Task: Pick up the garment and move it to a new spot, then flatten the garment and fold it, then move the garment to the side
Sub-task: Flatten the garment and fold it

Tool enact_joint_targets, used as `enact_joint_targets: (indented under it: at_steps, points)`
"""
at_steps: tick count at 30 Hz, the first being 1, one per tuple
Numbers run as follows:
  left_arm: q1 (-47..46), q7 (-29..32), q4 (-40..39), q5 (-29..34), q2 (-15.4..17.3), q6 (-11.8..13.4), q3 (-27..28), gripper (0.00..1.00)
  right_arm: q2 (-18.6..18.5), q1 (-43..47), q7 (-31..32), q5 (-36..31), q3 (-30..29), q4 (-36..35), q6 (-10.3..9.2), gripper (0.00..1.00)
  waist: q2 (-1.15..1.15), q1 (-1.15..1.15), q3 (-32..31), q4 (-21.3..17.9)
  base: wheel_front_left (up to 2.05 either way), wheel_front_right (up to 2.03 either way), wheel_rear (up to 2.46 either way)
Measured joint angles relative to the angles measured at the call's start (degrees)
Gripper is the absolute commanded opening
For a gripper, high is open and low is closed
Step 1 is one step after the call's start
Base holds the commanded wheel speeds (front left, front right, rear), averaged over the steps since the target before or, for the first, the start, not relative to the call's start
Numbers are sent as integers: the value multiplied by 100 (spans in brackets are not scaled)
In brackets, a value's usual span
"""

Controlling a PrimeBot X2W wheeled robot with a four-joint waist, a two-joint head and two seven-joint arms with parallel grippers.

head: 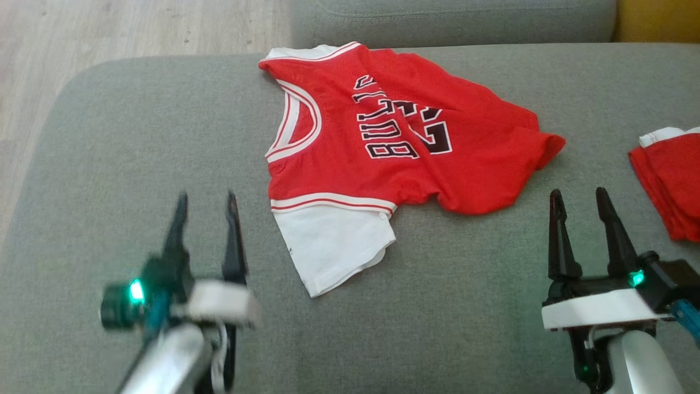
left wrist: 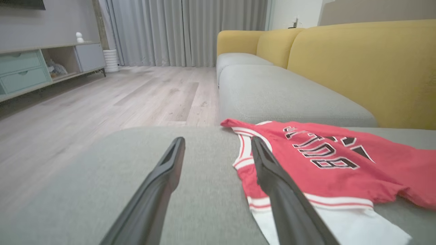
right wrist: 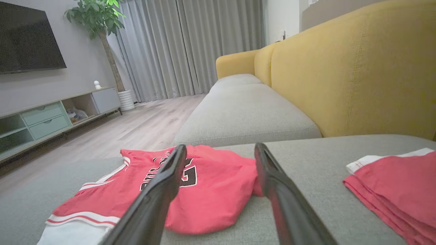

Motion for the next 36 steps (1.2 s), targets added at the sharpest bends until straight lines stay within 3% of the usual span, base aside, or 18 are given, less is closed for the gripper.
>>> enact_joint_targets:
  at_steps: [4, 11, 14, 20, 30, 31, 32, 36]
  points:
    - [748, 0, -385, 294, -131, 10, 254, 100, 0, 29, 12, 5, -2, 41, 0, 100, 0, 1, 21, 65, 0, 0, 0]
    - [675, 0, -361, 656, -231, -297, 361, 100, 0, -152, 435, -169, -152, 196, 0, 100, 0, 1, 186, 244, 0, 0, 0]
    - [506, 0, -274, 749, -354, -346, 369, 100, 0, -604, 855, 538, -318, 694, 0, 100, 0, 2, 311, 329, 0, 0, 0]
    - [405, 0, -142, 828, -588, -495, 411, 100, -4, -1644, 1285, 394, -856, 2012, 0, 100, 0, 3, 577, 501, 0, 0, 0]
    - [300, 0, 153, 987, -701, -648, 539, 100, -9, -2603, 900, 331, -1234, 3832, 0, 100, 0, 3, 783, 667, 0, 0, 0]
    - [282, 0, 156, 980, -734, -697, 555, 100, -9, -2674, 833, 331, -1218, 3954, 0, 71, 0, 3, 785, 663, 0, 0, 0]
    - [280, 0, 157, 980, -757, -724, 554, 100, -9, -2739, 748, 325, -1195, 4053, 0, 0, 0, 3, 781, 656, 0, 0, 0]
    - [284, 0, 214, 981, -798, -753, 553, 100, -8, -2916, 231, 27, -1575, 4355, 0, 0, 0, 2, 686, 555, 0, 0, 0]
